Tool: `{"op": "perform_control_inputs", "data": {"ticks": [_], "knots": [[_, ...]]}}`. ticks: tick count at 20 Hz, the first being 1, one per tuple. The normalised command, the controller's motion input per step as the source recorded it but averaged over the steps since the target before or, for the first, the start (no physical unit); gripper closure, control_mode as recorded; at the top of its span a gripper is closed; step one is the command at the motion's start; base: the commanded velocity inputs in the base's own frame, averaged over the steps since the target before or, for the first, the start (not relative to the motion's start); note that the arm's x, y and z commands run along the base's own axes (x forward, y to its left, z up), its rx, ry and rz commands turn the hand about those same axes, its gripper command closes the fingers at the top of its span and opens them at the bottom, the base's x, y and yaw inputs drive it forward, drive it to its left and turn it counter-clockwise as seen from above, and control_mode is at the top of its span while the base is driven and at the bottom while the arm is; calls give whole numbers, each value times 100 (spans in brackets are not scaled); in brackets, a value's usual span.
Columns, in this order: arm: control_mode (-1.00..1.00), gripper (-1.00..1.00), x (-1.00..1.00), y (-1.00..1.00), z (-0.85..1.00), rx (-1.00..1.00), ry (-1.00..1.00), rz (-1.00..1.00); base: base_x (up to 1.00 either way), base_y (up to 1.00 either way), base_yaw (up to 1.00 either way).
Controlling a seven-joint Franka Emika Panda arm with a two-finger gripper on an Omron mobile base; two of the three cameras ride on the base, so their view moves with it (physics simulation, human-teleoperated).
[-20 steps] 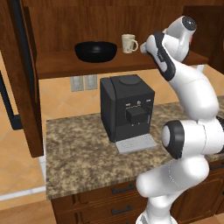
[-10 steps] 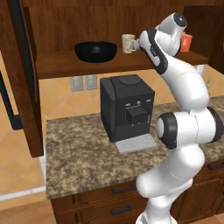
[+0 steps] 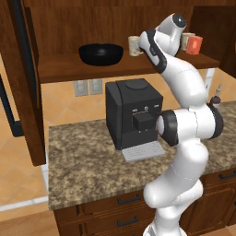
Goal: Gather all objects into one cabinet and sort the glasses and bowls to opposite sides.
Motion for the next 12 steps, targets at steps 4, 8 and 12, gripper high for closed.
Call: {"op": "perform_control_inputs", "data": {"ticks": [4, 8, 12], "knots": [[-100, -100, 39, 19, -2, 0, 0, 1, 0, 0, 0], [-100, -100, 35, 1, -4, 0, 0, 4, 0, 0, 0], [-100, -100, 17, 0, -5, 0, 1, 5, 0, 0, 0]]}}
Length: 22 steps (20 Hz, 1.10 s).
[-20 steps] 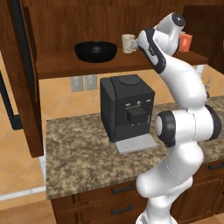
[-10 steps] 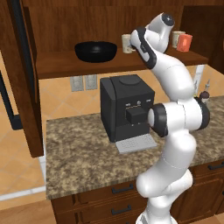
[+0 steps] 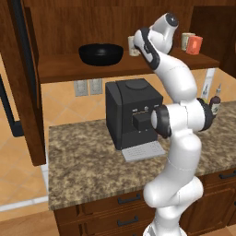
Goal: Gather all objects into one cabinet and sort the glasses and bowls to opposite sides.
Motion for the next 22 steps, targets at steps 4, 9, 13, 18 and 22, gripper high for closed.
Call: {"op": "perform_control_inputs", "data": {"ticks": [4, 9, 13, 18, 22], "knots": [[-100, 100, 0, 0, -11, 0, 1, 7, 0, 0, 0], [-100, 100, 0, 0, -6, 0, 0, 5, 0, 0, 0], [-100, 100, -1, 0, -1, 0, 0, 3, 0, 0, 0], [-100, 100, -18, -13, 0, 0, 0, 0, 0, 0, 0], [-100, 100, -26, -29, 0, 0, 0, -1, 0, 0, 0]]}}
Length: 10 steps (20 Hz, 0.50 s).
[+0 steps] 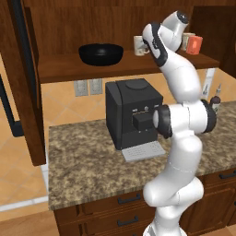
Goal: Gather all objects into one cabinet and sort the glasses and bowls to opposite sides.
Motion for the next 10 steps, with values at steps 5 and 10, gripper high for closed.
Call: {"op": "perform_control_inputs", "data": {"ticks": [5, 10], "knots": [[-100, 100, -18, -33, 0, 0, 0, -6, 0, 0, 0], [-100, 100, -5, -32, 0, 0, 0, -12, 0, 0, 0]]}}
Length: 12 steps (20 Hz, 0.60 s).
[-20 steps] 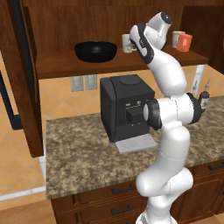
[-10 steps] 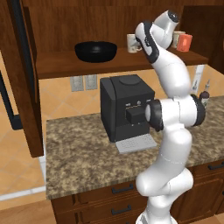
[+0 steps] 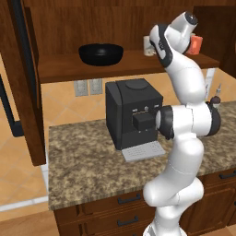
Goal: Gather all objects into one cabinet and sort the glasses and bowls to opposite sides.
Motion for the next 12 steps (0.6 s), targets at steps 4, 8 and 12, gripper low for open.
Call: {"op": "perform_control_inputs", "data": {"ticks": [4, 8, 12], "knots": [[-100, 100, -3, -28, 0, 0, 0, -16, 0, 0, 0], [-100, 100, -11, -32, 0, 0, 0, -20, 0, 0, 0], [-100, 100, -7, -39, 0, 0, 0, -24, 0, 0, 0]]}}
